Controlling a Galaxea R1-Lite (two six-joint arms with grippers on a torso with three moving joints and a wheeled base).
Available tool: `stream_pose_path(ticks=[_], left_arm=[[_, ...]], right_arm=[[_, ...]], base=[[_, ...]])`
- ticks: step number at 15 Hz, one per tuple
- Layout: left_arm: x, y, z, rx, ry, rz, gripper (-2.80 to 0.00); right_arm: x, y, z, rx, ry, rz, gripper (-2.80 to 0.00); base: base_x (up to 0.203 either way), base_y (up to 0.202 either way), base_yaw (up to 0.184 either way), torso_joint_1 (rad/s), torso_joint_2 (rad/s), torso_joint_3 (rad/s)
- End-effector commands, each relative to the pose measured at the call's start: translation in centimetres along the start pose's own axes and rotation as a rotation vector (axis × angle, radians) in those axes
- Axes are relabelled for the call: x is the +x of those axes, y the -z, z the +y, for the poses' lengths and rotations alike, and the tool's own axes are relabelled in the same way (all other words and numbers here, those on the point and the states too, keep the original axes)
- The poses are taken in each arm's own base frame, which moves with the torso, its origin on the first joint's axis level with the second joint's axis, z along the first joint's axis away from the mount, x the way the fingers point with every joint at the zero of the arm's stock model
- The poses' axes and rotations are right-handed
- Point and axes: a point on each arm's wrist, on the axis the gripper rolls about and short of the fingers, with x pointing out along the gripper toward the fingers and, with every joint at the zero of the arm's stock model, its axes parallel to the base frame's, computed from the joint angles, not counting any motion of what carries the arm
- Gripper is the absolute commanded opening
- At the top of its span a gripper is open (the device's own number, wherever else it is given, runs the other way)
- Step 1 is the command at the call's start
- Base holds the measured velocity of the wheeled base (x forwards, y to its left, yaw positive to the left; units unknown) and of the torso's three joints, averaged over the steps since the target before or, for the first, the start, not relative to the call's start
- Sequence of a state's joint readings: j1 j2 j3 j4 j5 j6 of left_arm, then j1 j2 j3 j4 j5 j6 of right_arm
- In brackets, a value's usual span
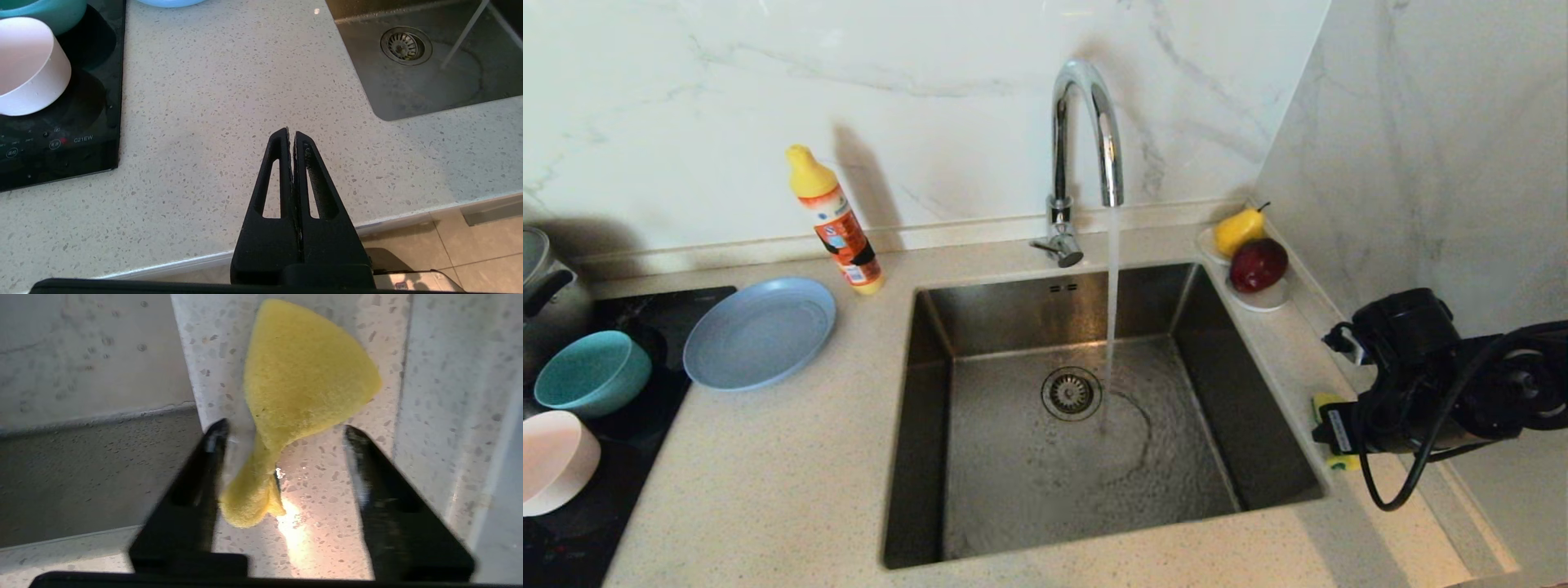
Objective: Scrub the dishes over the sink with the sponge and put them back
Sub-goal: Put down the sponge
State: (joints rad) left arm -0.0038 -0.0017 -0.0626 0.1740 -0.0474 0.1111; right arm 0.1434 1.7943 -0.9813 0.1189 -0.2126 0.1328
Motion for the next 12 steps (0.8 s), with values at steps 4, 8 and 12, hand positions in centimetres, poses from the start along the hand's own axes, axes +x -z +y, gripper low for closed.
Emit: stream_pose_path(ticks=[4,8,12], left_arm=[[0.0,0.0,0.0,0.001,0.001,0.003,-2.8],[0.0,0.0,0.0,0.001,0.0,0.004,-2.8],[0.0,0.0,0.0,0.001,0.0,0.002,-2.8]], right_arm=[[-0.7,-0.8,0.1,0.006,-0.001,-0.041,0.0],[-3.0,-1.6,0.7,-0.002,-0.034,-0.119,0.0],[-6.1,-1.6,2.3,-0.042,-0.1,-0.187,-2.8]], base=[[0.0,0.0,0.0,0.0,0.0,0.0],[0.0,0.0,0.0,0.0,0.0,0.0],[0.0,0.0,0.0,0.0,0.0,0.0]])
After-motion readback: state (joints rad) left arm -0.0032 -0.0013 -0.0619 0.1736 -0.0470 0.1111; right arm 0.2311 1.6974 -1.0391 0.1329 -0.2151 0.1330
